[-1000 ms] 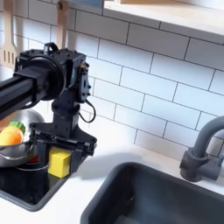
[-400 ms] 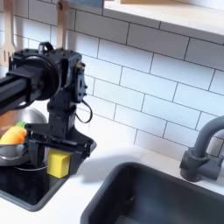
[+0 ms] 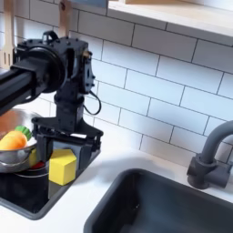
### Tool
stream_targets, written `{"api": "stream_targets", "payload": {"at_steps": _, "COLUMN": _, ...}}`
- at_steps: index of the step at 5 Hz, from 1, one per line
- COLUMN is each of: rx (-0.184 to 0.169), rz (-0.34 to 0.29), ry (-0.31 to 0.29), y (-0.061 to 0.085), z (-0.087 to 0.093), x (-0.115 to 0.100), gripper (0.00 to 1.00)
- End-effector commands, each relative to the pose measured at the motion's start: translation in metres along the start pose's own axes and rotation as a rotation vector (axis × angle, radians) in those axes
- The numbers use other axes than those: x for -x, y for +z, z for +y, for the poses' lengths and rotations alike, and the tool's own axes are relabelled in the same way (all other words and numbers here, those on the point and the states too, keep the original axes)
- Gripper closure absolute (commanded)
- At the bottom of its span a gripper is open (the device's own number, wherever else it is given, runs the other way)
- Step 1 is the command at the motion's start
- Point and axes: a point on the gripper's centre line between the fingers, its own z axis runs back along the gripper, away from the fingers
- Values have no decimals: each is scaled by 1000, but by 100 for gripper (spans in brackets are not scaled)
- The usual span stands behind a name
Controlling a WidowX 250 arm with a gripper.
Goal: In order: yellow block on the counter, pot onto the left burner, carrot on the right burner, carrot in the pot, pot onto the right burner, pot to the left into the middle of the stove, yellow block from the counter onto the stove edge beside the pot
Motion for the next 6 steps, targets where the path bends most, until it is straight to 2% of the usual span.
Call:
{"api": "stream_targets", "payload": {"at_steps": 1, "rx": 40, "rz": -11, "ry": -6, "y": 13, "z": -9, "x": -2, "gripper": 0}}
{"api": "stream_targets", "payload": {"at_steps": 2, "rx": 33, "rz": -16, "ry": -22, "y": 13, "z": -9, "x": -1, "gripper": 0}}
{"api": "stream_targets", "payload": {"at_steps": 3, "rx": 43, "rz": -26, "ry": -64, "y": 20, "z": -19, "x": 8, "gripper": 0}}
{"api": "stream_targets", "payload": {"at_steps": 4, "rx": 51, "rz": -41, "ry": -122, "y": 29, "z": -22, "x": 22, "gripper": 0}}
{"api": "stream_targets", "payload": {"at_steps": 6, "rx": 45, "rz": -34, "ry": -214, "y": 35, "z": -8, "x": 56, "gripper": 0}}
